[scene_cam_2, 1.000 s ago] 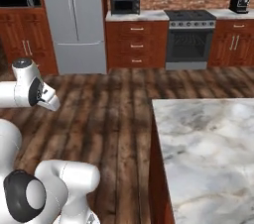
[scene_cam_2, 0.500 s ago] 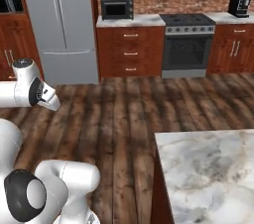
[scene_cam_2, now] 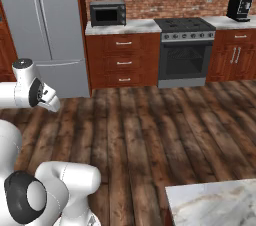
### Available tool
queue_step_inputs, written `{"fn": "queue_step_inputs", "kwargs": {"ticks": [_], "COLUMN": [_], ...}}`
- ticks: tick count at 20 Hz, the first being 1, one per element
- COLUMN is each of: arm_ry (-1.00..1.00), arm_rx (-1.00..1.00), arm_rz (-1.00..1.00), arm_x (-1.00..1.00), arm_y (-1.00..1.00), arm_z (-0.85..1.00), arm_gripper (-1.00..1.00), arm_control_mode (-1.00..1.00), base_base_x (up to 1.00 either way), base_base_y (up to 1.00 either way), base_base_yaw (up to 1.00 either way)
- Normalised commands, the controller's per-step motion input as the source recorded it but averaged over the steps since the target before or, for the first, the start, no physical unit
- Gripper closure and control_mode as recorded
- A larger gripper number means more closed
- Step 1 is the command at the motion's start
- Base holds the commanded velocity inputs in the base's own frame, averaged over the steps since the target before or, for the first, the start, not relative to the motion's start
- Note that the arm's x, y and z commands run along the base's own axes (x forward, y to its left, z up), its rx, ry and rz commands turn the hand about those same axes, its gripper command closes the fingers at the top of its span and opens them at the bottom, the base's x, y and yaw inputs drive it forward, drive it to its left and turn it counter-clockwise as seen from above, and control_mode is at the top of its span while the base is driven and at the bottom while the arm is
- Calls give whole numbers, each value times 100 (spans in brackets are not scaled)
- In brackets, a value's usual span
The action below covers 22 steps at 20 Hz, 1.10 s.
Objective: There is a wine glass and glass cup on the dining counter. Place the wine bottle next to the wine glass and the juice bottle next to the glass cup.
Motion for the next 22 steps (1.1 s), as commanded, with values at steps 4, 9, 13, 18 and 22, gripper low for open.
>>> {"fn": "queue_step_inputs", "kwargs": {"ticks": [4,9,13,18,22], "arm_ry": [0,0,0,0,0], "arm_rx": [0,0,0,0,0], "arm_rz": [0,0,0,0,0], "arm_x": [0,0,0,0,0], "arm_y": [0,0,0,0,0], "arm_z": [0,0,0,0,0], "arm_gripper": [-100,-100,-100,-100,-100], "arm_control_mode": [100,100,100,100,100], "base_base_x": [94,93,91,87,77], "base_base_y": [15,7,1,0,-11], "base_base_yaw": [-15,-15,-15,-14,-16]}}
